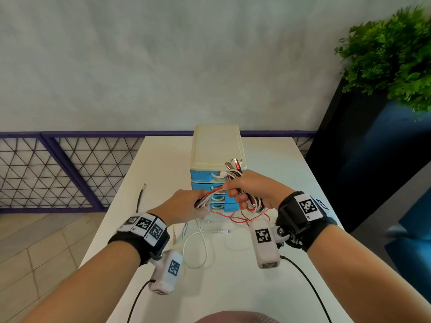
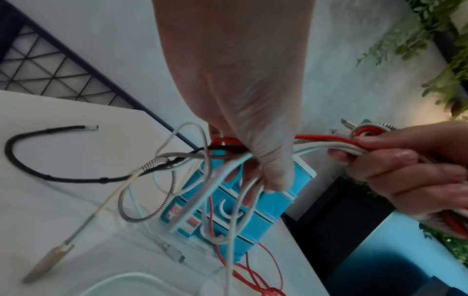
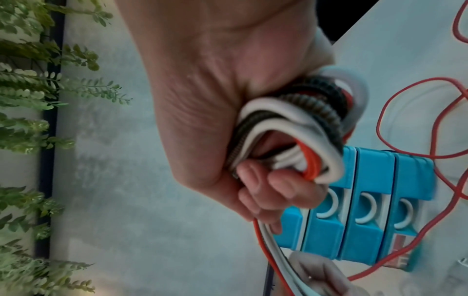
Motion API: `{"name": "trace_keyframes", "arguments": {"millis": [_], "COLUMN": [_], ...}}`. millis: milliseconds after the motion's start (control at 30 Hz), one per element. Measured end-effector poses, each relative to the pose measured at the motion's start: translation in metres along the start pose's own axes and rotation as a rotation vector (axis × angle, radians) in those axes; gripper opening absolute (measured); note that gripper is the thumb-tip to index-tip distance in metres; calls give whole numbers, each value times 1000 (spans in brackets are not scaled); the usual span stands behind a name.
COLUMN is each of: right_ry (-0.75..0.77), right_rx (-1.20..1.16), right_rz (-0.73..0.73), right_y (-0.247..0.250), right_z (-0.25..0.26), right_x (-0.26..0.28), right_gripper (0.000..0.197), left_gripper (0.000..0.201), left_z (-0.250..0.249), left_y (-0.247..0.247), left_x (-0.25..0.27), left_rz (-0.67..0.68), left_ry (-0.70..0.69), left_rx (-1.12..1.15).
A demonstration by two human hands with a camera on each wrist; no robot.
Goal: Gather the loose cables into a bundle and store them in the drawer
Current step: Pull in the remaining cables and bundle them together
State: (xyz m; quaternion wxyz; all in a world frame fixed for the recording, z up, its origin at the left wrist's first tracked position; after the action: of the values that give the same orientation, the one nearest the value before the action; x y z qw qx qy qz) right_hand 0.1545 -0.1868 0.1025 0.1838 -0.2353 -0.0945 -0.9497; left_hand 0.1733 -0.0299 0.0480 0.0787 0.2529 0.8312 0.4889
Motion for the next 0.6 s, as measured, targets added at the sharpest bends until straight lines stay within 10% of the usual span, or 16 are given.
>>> {"name": "trace_keyframes", "arguments": {"millis": [300, 600], "right_ry": [-6, 52], "right_rx": [-24, -77], "right_rz": [-53, -189], "right_y": [1, 25], "right_z": [13, 26], "right_x": [3, 9], "right_gripper": [14, 24], "left_gripper": [12, 42], "left_z": [22, 29], "left_y": [-2, -1], "left_x": [-6, 14], "left_rz": [-5, 8], "left_ry": [183, 128], "left_rx": [-203, 202]}}
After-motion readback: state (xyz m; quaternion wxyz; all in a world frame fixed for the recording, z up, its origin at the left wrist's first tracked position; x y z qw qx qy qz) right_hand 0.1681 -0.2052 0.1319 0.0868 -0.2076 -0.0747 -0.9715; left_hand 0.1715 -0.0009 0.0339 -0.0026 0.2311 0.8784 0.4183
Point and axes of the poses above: each hand's wrist, its own x-axis away from the middle knuckle, its own y-axis out of the back of the hand, z = x × y, the point moved 6 cm from there along -x, towards the middle knuckle, and after that the axes turned 3 degrees about -x, right-handed, at the moved point
